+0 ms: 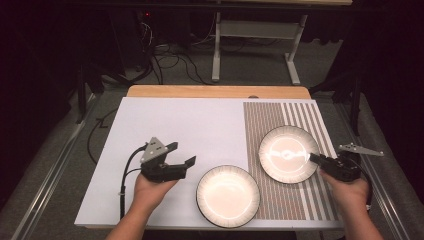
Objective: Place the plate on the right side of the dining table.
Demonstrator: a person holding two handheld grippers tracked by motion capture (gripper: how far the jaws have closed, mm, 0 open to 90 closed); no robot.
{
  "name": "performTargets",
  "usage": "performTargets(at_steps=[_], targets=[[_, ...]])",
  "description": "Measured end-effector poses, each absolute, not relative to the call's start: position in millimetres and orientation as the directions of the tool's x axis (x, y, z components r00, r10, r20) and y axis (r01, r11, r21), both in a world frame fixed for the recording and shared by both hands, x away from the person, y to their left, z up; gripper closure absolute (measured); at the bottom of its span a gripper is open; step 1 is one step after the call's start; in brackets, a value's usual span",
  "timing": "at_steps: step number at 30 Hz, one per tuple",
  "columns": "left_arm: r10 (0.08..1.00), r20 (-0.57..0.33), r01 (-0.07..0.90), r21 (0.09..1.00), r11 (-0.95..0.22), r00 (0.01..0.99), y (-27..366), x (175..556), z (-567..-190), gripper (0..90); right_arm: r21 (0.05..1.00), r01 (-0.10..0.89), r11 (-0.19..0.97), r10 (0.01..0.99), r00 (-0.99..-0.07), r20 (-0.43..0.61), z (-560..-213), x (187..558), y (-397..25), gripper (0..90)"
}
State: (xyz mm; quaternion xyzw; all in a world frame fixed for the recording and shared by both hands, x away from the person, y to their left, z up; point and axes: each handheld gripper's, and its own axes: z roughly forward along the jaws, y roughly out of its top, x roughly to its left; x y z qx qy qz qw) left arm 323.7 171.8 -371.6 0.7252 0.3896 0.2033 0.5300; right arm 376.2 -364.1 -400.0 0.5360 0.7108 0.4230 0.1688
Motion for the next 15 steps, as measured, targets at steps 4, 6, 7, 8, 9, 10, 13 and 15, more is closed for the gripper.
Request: performTargets(at_steps=[4, 6, 7, 8, 9, 10, 13, 15], targets=[[0.798, -0.099, 0.326, 0.937, -0.127, 0.595, 190.1, 310.6, -378.5, 16.6, 0.780, 0.623, 0.063, 0.905, -0.365, 0.217, -400.7, 378.4, -364.1, 80.3], [0.800, -0.098, 0.322, 0.939, -0.123, 0.592, 194.7, 307.2, -382.5, 15.6, 0.779, 0.624, 0.060, 0.907, -0.361, 0.219, -401.6, 380.0, -364.3, 80.0], [0.802, -0.098, 0.321, 0.939, -0.121, 0.589, 196.9, 305.8, -384.3, 14.7, 0.774, 0.630, 0.056, 0.908, -0.355, 0.223, -402.0, 380.6, -364.2, 79.7], [0.801, -0.099, 0.320, 0.940, -0.120, 0.590, 198.9, 304.8, -385.6, 12.7, 0.770, 0.635, 0.055, 0.909, -0.351, 0.225, -402.7, 381.4, -364.5, 79.4], [0.803, -0.098, 0.318, 0.940, -0.119, 0.588, 200.5, 303.9, -386.6, 10.6, 0.767, 0.639, 0.050, 0.910, -0.347, 0.229, -403.7, 382.4, -364.9, 79.1], [0.804, -0.095, 0.314, 0.942, -0.117, 0.587, 201.9, 303.4, -387.8, 7.8, 0.763, 0.644, 0.048, 0.911, -0.342, 0.232, -404.9, 383.5, -365.5, 78.7], [0.812, -0.085, 0.306, 0.945, -0.120, 0.578, 204.2, 303.6, -389.0, 0.2, 0.748, 0.663, 0.033, 0.915, -0.321, 0.244, -408.1, 387.0, -366.0, 77.7], [0.812, -0.078, 0.300, 0.946, -0.123, 0.578, 204.1, 303.4, -388.5, 0.2, 0.742, 0.670, 0.024, 0.920, -0.306, 0.246, -410.0, 389.4, -366.0, 77.6]])
